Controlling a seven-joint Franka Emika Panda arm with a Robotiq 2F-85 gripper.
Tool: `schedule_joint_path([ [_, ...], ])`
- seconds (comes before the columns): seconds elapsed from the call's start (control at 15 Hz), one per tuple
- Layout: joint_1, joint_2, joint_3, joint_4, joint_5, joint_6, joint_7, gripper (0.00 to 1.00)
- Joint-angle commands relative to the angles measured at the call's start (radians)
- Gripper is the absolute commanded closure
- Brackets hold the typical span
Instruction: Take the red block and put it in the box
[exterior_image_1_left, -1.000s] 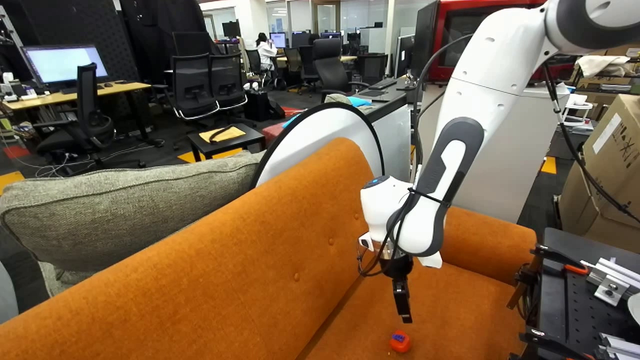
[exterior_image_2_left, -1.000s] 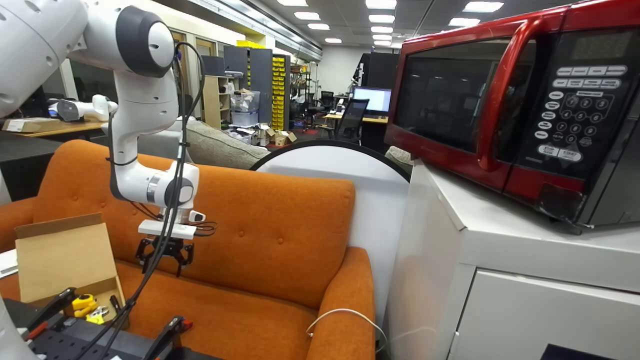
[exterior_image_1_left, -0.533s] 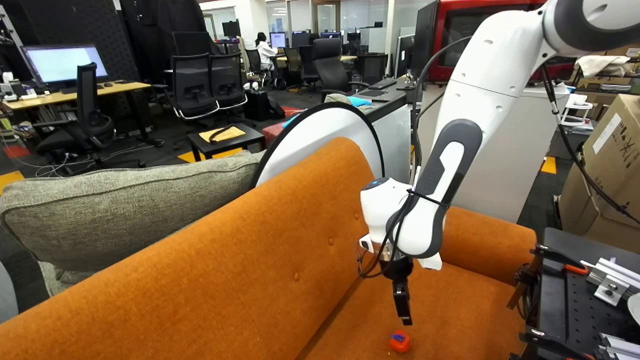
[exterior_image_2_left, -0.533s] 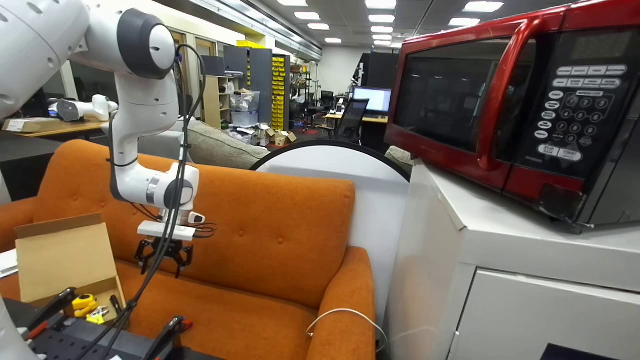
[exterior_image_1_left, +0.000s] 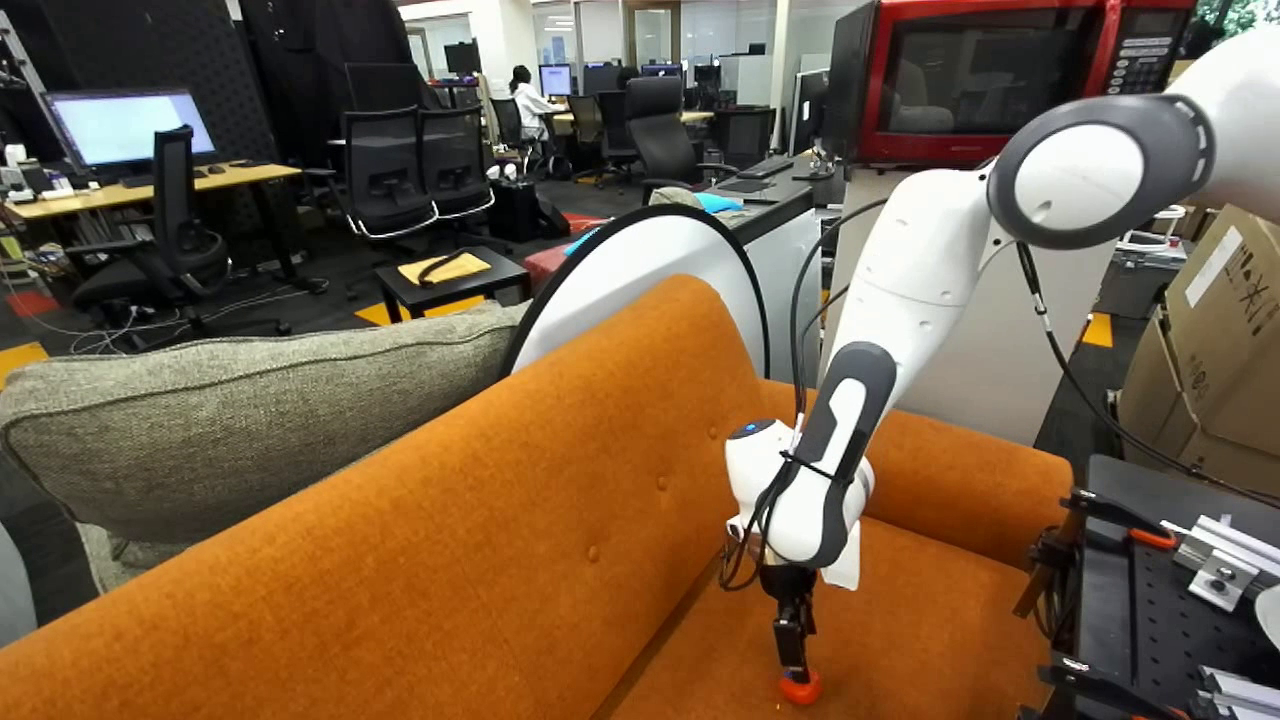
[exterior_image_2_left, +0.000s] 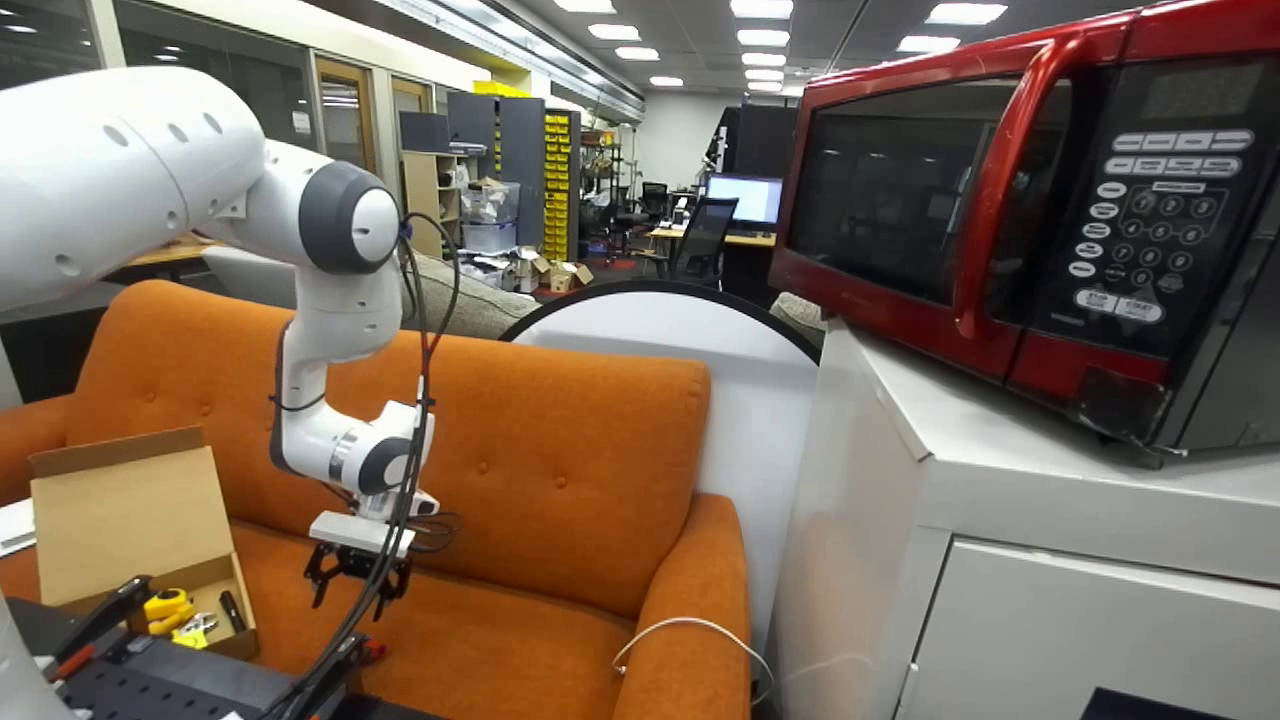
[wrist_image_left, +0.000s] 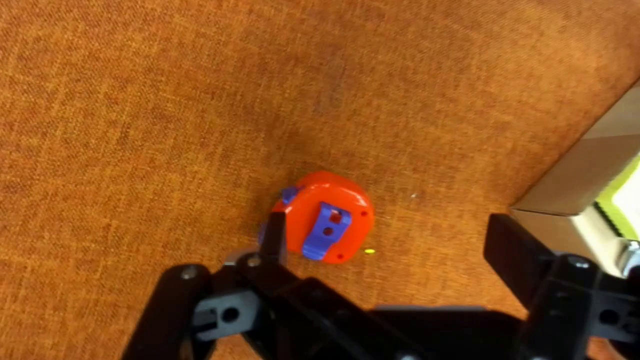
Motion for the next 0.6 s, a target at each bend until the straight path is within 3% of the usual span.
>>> schedule_joint_path([
  [0.0, 0.007, 0.146, -0.015, 0.176, -0.005, -0.055, 0.034, 0.0],
  [0.33, 0.024, 0.266, -0.017, 0.337, -0.008, -0.109, 0.061, 0.0],
  [0.53, 0.046, 0.261, -0.032, 0.352, -0.004, -0.137, 0.092, 0.0],
])
